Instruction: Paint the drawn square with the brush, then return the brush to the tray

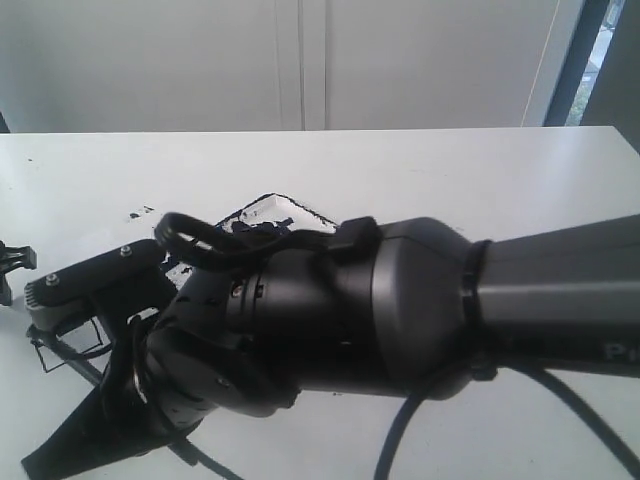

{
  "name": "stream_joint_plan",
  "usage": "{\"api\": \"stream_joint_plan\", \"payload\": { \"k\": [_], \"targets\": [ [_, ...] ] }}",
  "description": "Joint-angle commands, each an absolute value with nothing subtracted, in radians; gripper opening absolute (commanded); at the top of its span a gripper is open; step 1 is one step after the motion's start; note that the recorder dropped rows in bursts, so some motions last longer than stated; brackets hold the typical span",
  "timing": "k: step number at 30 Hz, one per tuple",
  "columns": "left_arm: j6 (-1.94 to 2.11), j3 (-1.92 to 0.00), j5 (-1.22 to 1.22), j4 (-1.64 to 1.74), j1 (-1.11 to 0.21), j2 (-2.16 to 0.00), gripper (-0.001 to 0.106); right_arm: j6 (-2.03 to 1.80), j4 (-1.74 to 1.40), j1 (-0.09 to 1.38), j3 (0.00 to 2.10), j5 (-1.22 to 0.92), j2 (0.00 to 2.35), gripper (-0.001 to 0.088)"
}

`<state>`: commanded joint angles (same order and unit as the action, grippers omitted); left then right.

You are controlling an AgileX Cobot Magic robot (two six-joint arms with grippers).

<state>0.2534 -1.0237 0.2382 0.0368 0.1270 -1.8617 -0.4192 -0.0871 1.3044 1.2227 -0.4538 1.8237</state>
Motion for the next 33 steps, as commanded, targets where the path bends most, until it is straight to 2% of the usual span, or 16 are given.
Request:
{"api": "stream_joint_plan", "payload": {
  "k": [21,33],
  "targets": [
    [0.253,-1.024,0.240,0.037,0.127,-1.862,0.055,-0.421,-0.092,1.304,1.221,-0.477,1.846,0.0000],
    [0.253,-1.024,0.240,0.037,0.127,-1.862,0.055,-0.569,-0.246,1.299,1.221,-0.505,1.846,0.0000]
  ]
}}
